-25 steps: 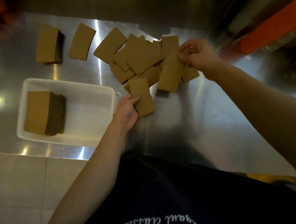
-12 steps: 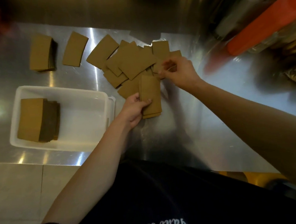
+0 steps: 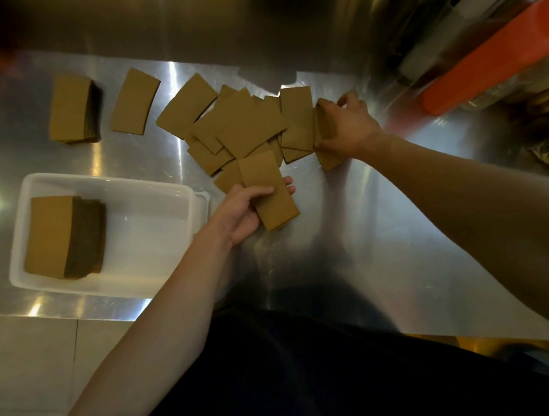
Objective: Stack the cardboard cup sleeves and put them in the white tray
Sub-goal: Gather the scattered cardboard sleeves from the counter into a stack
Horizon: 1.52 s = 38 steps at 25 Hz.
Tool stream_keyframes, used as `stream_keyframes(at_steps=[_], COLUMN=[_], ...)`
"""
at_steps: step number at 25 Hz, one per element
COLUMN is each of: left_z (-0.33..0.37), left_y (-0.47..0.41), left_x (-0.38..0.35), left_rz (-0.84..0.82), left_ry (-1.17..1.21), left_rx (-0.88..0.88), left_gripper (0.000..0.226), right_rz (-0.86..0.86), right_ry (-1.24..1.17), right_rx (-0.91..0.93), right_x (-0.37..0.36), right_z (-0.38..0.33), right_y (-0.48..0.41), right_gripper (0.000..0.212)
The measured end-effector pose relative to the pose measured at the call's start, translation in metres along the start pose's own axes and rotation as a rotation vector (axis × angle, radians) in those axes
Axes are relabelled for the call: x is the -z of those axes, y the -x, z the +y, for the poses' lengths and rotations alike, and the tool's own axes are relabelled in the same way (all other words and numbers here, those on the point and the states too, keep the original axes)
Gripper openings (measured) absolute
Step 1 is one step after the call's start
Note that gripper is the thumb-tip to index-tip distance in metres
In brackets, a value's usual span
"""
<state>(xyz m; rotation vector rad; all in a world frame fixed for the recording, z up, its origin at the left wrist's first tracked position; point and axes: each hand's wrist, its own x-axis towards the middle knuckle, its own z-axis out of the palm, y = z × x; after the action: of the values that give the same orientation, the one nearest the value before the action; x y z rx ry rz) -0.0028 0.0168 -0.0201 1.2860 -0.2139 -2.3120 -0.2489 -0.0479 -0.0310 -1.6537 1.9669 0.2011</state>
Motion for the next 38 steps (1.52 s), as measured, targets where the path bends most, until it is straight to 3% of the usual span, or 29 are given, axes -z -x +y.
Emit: stream_keyframes(at_steps=[7,10,13,15,18,22,24,27,31,34,36,38], left_z=[0.004,0.002,0.002,0.003,0.003,0.003,0.001,-0.001,-0.001,0.003,0.005,0.008], left_y=[-0.011,-0.019,-0.021,-0.02,-0.021,-0.022,-0.019,-0.016,-0.016,-0.014,-0.014,-0.016], left_x=[0.006,0.01,0.007,0.003,-0.001,-0.008,-0.012,-0.01,0.005,0.013,0.015,0.016], left_rz=[-0.057,-0.084,-0.021,0.007,0.003,-0.041,-0.038,-0.113,-0.138,-0.115,-0.076,-0.035], left_ry=[0.126,0.207,0.23,0.227,0.184,0.008,-0.074,-0.056,0.124,0.242,0.286,0.294], left_rx=[-0.023,-0.053,-0.045,-0.031,-0.021,-0.051,-0.018,0.009,-0.065,-0.046,-0.041,-0.052], left_gripper=[0.065,0.063,0.038,0.022,0.034,0.049,0.048,0.046,0.058,0.053,0.046,0.042], right_rz=[0.015,0.024,0.01,-0.029,-0.111,-0.135,-0.089,0.014,0.215,0.098,0.036,0.077], right_ry=[0.001,-0.306,-0.616,-0.68,-0.859,-0.92,-0.831,-0.497,-0.335,-0.089,-0.004,-0.022], right_rx=[-0.096,-0.162,-0.219,-0.18,-0.08,0.036,0.073,0.18,0.104,0.007,-0.008,0.016], right_x=[0.008,0.014,0.027,0.037,0.046,0.037,0.023,0.002,0.005,0.014,0.014,0.011], right_z=[0.005,0.02,0.032,0.031,0.014,-0.023,-0.039,-0.048,-0.038,-0.033,-0.033,-0.03], right_y=[-0.01,-0.006,0.01,0.027,0.055,0.07,0.07,0.059,0.018,-0.02,-0.035,-0.042], right_gripper=[0.087,0.054,0.031,0.027,0.02,0.019,0.019,0.023,0.05,0.073,0.068,0.048])
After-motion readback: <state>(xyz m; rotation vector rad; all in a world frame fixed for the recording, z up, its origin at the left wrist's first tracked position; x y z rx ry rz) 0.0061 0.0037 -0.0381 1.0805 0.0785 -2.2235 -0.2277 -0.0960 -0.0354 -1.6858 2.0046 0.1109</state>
